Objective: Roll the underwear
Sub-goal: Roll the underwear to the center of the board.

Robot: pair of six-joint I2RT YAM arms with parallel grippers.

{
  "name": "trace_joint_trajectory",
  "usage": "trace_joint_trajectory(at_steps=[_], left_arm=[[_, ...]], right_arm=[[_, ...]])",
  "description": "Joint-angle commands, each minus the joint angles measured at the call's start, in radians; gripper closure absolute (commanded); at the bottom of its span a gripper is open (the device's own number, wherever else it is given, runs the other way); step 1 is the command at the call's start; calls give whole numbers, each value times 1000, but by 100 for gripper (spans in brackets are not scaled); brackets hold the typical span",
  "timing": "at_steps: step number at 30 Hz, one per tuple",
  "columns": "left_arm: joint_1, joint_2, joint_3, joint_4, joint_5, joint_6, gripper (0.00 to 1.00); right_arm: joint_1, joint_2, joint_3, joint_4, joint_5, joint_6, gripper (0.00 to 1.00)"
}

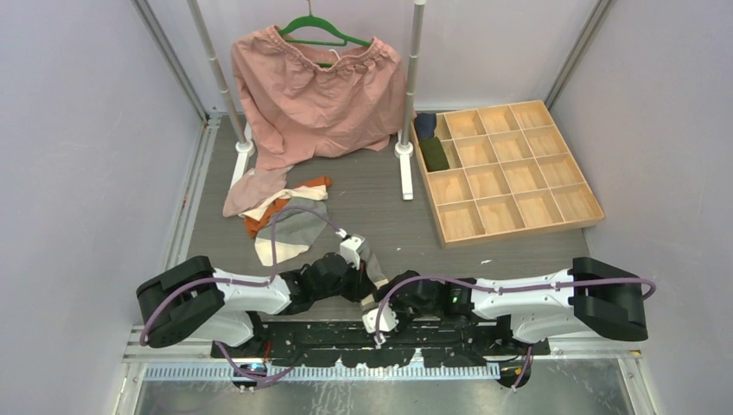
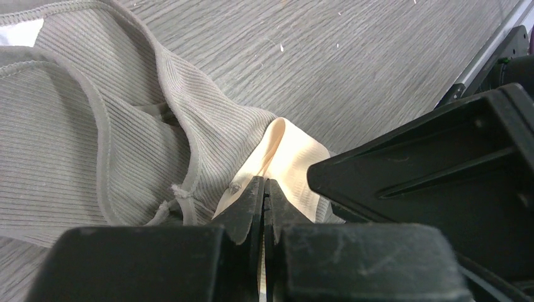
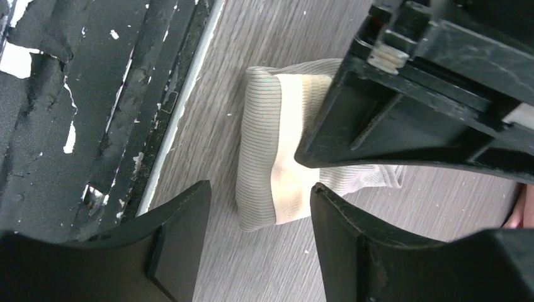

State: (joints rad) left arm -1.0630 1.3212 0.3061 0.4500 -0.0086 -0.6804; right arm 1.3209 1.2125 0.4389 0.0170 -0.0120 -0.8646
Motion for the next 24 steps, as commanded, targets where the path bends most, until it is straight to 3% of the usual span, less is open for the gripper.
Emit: trace_joint_trajectory(at_steps=[1, 13, 20, 24], left_arm=[[1, 63, -36, -133, -80, 14, 100], [7, 123, -35, -96, -47, 11, 100], [6, 114, -54, -89, -48, -5, 100], [6, 87, -61, -96, -53, -18, 99]], right_arm=[[5, 33, 0, 52, 7, -32, 36], [5, 116, -17, 104, 78, -28, 44], [7, 155, -11, 113, 114, -27, 64], [7, 169, 10, 79, 123, -14, 85]])
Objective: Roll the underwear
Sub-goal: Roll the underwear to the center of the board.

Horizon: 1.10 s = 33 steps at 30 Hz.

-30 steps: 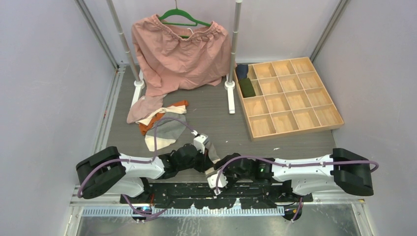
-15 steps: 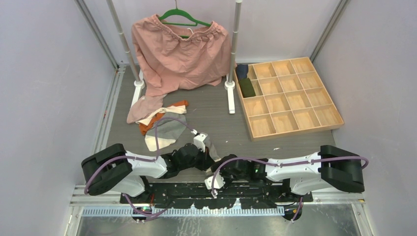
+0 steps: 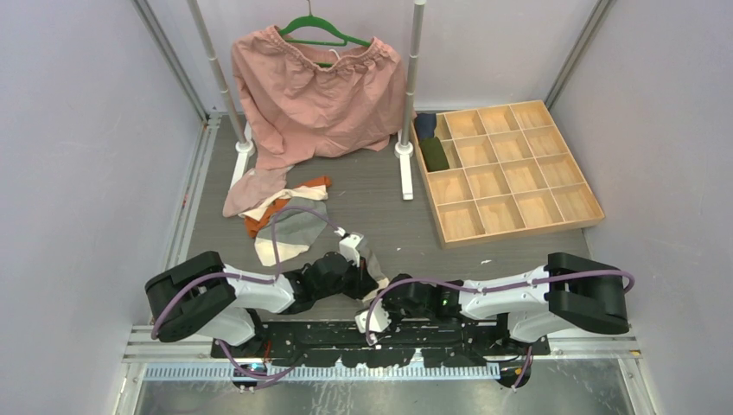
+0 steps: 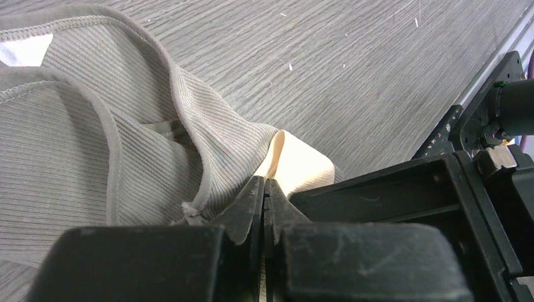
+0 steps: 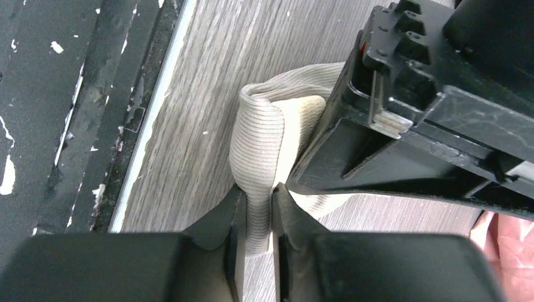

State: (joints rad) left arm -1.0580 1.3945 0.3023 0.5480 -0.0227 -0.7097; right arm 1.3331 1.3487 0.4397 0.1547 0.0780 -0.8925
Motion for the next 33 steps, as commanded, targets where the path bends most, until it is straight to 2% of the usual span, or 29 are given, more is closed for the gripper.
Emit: trace_joint_trajectory(at_steps=[1, 6, 14, 22, 25, 29, 33], left_arm=[[3, -2, -57, -201, -41, 8, 99], [13, -155, -42, -286, -70, -10, 99], [32, -536, -26, -599, -204, -33, 94], [38, -901, -42, -872, -359, -117, 90], [37, -985, -43, -928, -377, -123, 90], [38, -1040, -41, -964, -372, -119, 91], [39, -1058, -40, -984, -370, -120, 93]], right_arm=[[-5, 35, 28, -86, 29, 21, 89], [-6, 22, 87, -206, 3, 80, 99], [-5, -20, 218, -407, -154, 237, 99], [-11, 65, 324, -468, -237, 488, 99], [-22, 108, 357, -470, -239, 584, 99], [-46, 157, 395, -481, -272, 630, 99], [-109, 196, 440, -482, -373, 688, 99]])
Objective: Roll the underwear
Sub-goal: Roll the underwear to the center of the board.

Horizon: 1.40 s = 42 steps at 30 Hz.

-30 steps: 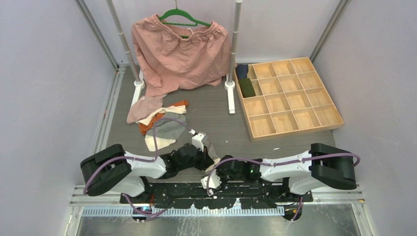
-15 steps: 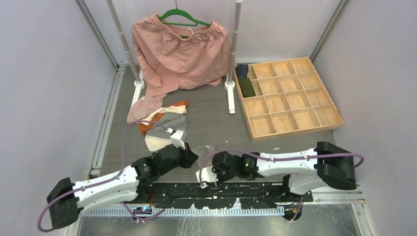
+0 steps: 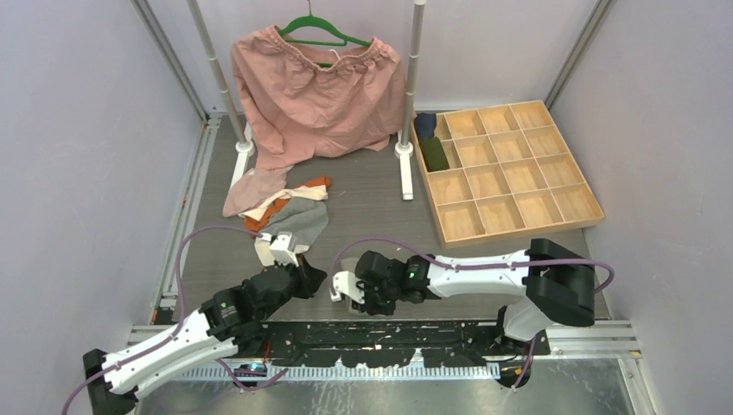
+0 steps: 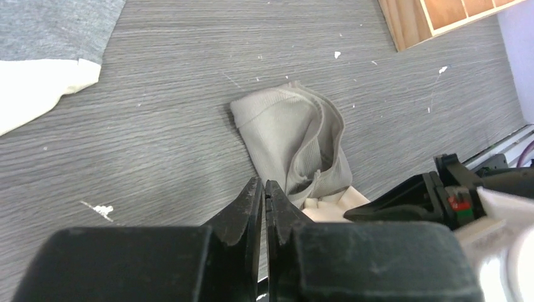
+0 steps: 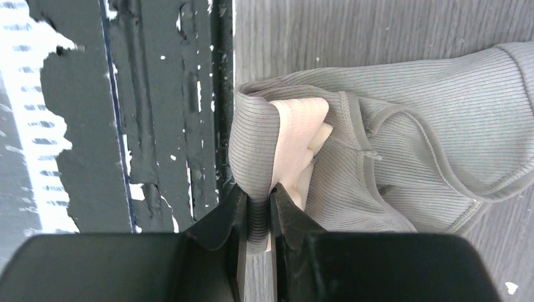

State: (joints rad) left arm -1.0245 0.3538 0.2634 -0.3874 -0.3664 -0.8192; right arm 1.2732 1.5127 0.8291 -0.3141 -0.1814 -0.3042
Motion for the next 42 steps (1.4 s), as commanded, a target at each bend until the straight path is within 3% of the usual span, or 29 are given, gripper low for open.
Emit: trace_joint_trajectory(at_steps=[1, 10, 19, 28, 42], left_arm=[[5, -22, -1, -51, -26, -12, 94], [5, -79, -9, -36, -10, 10, 95], [5, -56, -30, 108, 178, 121, 99], [3, 118, -3, 247, 263, 189, 99], [5, 349, 2, 452, 235, 204, 99]], right_arm=[[-67, 40, 56, -6, -142, 116, 99], [-177, 141, 66, 70, -308, 313, 99], [-277, 199, 35, 199, -445, 464, 99], [-367, 249, 18, 255, -516, 545, 99], [-437, 265, 31, 211, -534, 536, 85]])
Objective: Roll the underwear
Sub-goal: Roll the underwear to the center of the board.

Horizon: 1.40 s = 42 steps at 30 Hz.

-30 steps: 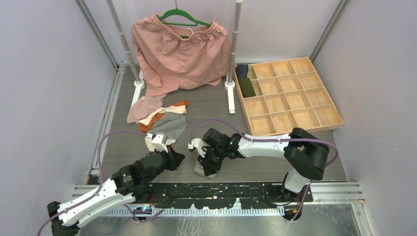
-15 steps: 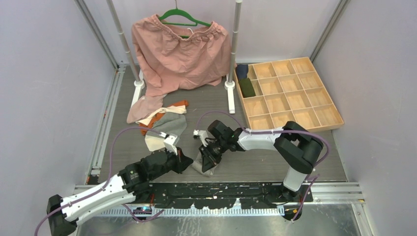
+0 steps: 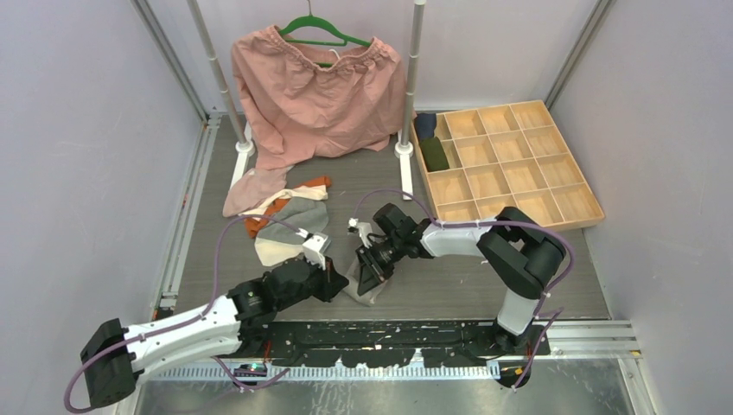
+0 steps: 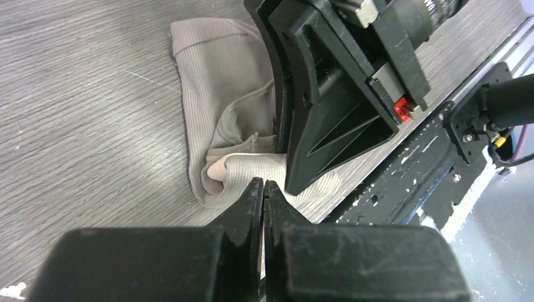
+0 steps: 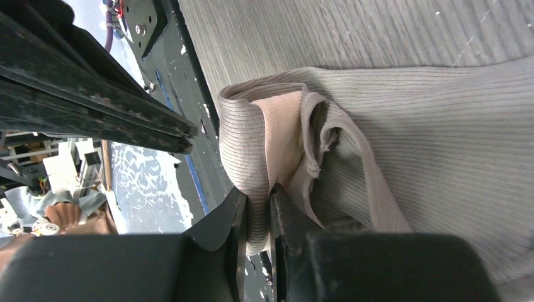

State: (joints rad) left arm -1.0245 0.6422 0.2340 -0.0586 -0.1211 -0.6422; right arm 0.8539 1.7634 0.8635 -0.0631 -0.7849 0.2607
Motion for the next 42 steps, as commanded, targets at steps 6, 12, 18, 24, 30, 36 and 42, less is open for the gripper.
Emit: trace_joint_trajectory(at_steps=[6, 12, 18, 24, 30, 36, 42], left_arm=[[5, 200, 64, 193, -17, 32, 99], [4, 266, 88, 209, -44, 50, 99], [5, 289, 113, 210, -39, 65, 99], [5, 340, 122, 245, -17, 68, 99], [10, 411, 127, 295, -6, 68, 99], [26, 468, 125, 319, -10, 64, 99], [40, 521, 123, 298, -18, 53, 100]], right_arm=[[-32, 15, 17, -94, 89, -53, 79], [-38, 11, 29, -115, 113, -68, 74], [-38, 13, 61, -161, 149, -86, 69], [-38, 3, 88, -203, 194, -102, 67], [-38, -1, 104, -225, 209, -112, 68], [-38, -9, 99, -226, 219, -109, 65], [-38, -42, 94, -222, 233, -95, 61]])
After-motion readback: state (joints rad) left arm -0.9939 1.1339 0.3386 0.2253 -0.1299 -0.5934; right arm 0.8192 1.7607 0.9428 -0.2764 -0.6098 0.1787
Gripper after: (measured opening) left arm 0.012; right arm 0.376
